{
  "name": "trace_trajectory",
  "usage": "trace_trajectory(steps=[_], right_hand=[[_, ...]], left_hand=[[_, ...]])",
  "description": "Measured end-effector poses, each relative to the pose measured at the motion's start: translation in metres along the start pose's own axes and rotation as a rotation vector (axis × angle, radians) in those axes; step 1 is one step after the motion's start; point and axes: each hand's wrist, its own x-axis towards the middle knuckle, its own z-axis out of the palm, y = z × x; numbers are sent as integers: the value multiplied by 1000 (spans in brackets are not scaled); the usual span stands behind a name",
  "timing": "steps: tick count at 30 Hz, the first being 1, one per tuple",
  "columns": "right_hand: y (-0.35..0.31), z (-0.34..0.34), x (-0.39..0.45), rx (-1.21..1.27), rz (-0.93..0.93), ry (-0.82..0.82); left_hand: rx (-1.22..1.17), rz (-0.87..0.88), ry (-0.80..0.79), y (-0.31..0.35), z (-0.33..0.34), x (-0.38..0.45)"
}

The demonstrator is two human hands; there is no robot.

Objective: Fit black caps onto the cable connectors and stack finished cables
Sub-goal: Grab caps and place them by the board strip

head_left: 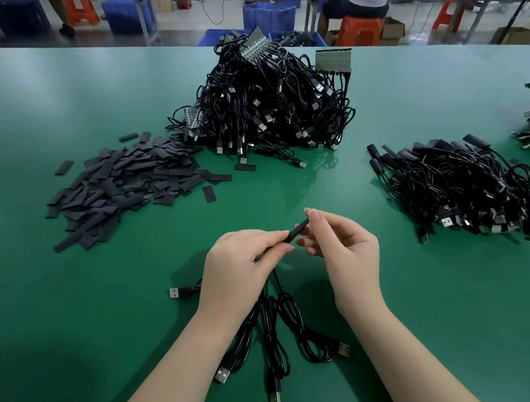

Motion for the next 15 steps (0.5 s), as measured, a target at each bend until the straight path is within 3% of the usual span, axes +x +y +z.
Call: trace_trajectory(steps=[15], right_hand=[[1, 1, -1, -10, -24, -20]], left_hand=[[-31, 2, 12, -1, 2, 0]])
